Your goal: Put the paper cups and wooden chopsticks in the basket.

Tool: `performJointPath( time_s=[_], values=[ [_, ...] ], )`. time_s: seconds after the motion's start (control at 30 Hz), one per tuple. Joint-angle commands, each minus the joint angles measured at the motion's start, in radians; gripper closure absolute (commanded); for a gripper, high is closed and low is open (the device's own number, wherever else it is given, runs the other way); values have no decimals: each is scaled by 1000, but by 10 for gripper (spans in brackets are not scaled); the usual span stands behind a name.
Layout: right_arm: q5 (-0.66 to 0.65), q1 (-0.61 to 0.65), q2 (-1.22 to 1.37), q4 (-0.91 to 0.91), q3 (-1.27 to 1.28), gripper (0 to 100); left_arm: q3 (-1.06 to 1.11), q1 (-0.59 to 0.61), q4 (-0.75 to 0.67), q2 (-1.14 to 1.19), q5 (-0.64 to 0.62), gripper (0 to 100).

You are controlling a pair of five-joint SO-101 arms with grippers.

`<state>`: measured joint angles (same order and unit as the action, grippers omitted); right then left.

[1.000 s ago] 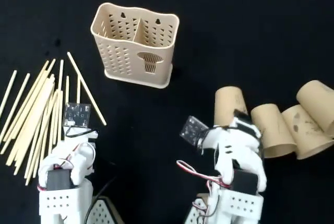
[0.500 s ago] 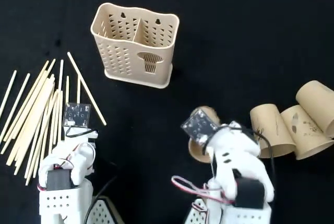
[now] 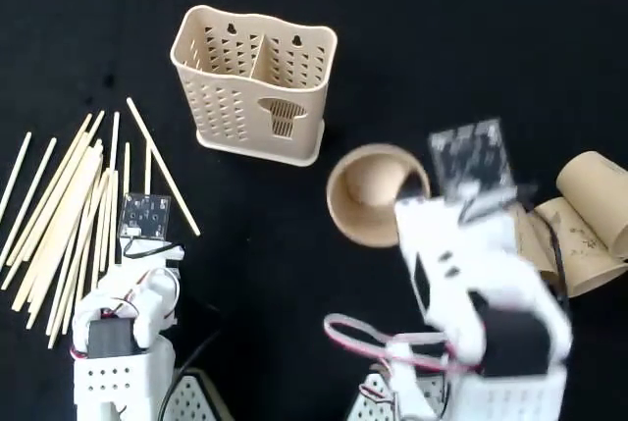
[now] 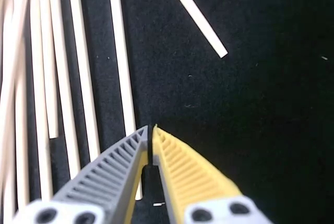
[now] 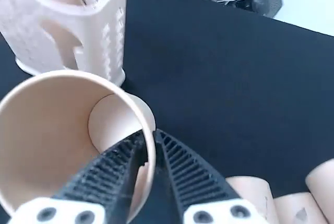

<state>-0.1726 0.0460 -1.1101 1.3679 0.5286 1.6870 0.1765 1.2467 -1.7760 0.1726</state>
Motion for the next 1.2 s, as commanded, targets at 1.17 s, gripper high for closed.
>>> performJointPath(
  time_s=[1.17],
  values=[
    [147,235,1638,339,-1917,985,13,-7,6,-9,-8,970]
  ],
)
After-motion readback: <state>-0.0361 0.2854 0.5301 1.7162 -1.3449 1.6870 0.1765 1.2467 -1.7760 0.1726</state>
